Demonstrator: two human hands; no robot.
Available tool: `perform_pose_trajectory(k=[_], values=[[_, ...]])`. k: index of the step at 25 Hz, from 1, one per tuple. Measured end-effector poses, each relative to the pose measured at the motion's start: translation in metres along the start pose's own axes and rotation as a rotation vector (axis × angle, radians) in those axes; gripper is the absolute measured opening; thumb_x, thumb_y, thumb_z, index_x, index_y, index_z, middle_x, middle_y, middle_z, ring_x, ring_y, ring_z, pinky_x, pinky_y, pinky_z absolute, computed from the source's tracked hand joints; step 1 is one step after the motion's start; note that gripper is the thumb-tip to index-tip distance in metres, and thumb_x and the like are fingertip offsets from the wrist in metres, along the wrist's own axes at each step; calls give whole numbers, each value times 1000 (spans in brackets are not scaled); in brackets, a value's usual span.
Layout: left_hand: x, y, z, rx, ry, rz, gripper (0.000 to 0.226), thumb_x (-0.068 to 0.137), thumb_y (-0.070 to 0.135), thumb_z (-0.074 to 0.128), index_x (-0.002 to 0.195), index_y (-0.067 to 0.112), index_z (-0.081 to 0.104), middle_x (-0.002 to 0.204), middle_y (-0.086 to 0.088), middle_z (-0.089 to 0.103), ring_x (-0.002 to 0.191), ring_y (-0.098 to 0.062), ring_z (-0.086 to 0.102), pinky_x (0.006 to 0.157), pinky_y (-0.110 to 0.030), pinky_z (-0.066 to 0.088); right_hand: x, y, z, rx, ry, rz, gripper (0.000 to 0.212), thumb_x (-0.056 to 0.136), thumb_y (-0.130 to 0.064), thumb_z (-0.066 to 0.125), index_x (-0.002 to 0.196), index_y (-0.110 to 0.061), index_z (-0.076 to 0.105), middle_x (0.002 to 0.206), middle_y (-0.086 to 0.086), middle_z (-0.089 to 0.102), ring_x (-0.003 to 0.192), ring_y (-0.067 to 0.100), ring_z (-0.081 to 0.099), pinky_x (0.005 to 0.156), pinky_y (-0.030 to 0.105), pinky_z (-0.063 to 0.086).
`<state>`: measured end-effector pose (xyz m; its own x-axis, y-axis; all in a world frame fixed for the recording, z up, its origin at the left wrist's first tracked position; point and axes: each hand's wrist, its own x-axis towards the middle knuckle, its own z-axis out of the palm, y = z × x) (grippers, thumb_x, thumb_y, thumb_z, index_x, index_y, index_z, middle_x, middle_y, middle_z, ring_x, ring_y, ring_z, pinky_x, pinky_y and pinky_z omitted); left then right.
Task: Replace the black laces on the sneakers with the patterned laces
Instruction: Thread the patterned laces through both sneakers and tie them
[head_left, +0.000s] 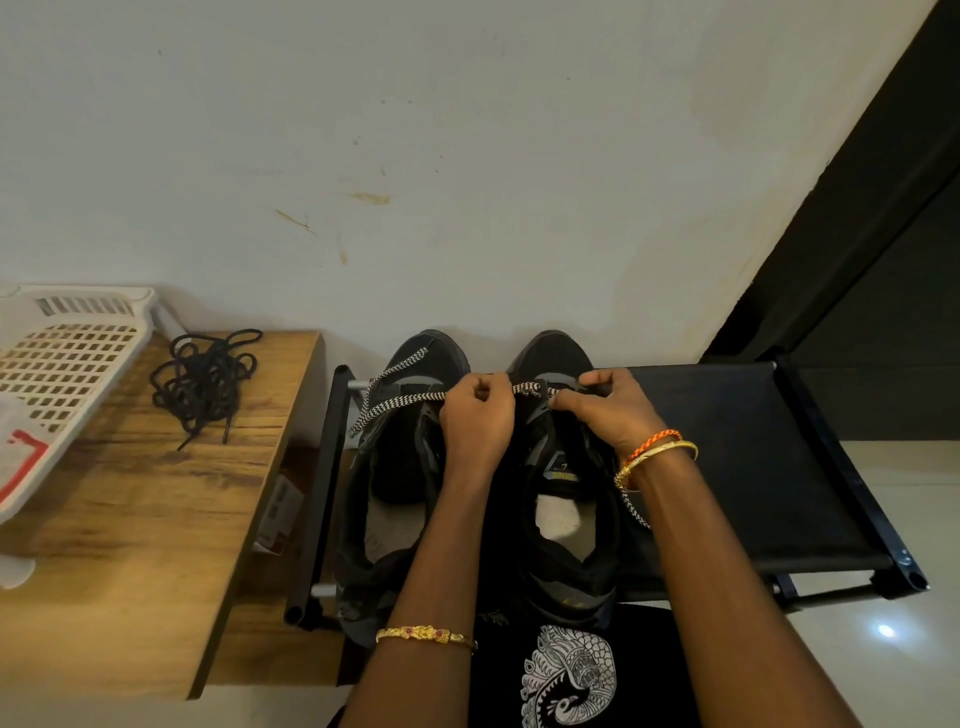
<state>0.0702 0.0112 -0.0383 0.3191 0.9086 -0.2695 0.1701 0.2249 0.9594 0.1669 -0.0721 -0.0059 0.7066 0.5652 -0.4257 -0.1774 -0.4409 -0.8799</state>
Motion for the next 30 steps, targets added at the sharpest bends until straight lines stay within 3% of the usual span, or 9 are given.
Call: perform_pose_trajectory(k=[4,6,9,12,16,21,25,27,30], values=[[-6,-10,0,199,-164,165,23,84,33,70,79,12,63,84,-8,67,77,-14,63,73,-30,54,-9,7,-5,-297,33,-119,21,76,-28,72,81,-26,52,148,13,28,141,27,25,110,50,32],[-4,-13,1,220,-156,228,17,86,27,69,79,13,63,90,-11,66,83,-19,64,78,-33,55,-17,8,-4,-398,34,-119,15,77,-25,68,73,-28,54,158,8,10,146,23,7,115,50,19],[-7,-9,2,255,-29,250,14,88,22,65,77,15,62,92,-7,65,80,-11,59,68,-10,43,-23,10,-1,-486,70,-132,21,78,-14,65,75,-30,51,158,6,7,145,24,15,115,48,17],[-16,1,9,245,65,226,15,91,19,62,78,13,61,81,1,62,69,0,52,57,0,36,-25,12,4,-489,204,-137,23,75,-8,62,90,-22,50,141,9,29,130,29,34,107,43,25],[-17,8,13,217,97,160,19,95,18,55,78,13,51,73,3,55,70,-10,53,55,-9,37,-31,13,8,-423,279,-112,29,75,-4,62,100,-12,50,120,13,41,114,31,42,93,38,41],[0,41,-23,15,269,196,25,99,12,45,76,22,40,91,-10,64,77,-28,69,71,-45,59,-30,15,5,-352,287,-141,26,76,0,60,96,-9,46,109,15,52,100,29,51,85,36,45],[1,92,-72,-12,579,311,4,100,9,39,96,10,38,96,-7,57,89,-25,63,69,-28,52,-31,15,5,-297,285,-121,21,78,-1,59,94,-8,48,101,14,53,92,28,52,81,37,48],[-1,97,-88,114,629,275,9,98,9,41,106,9,38,100,-11,54,93,-28,57,61,-24,38,-30,13,4,-304,257,-100,18,80,-2,58,94,-8,49,96,10,51,93,27,52,82,37,48],[-14,78,-67,694,411,372,26,93,25,52,119,20,54,125,-11,48,119,-29,41,87,-36,36,-30,8,1,-330,207,-63,17,82,-4,56,98,-6,54,94,7,51,89,23,50,77,32,44]])
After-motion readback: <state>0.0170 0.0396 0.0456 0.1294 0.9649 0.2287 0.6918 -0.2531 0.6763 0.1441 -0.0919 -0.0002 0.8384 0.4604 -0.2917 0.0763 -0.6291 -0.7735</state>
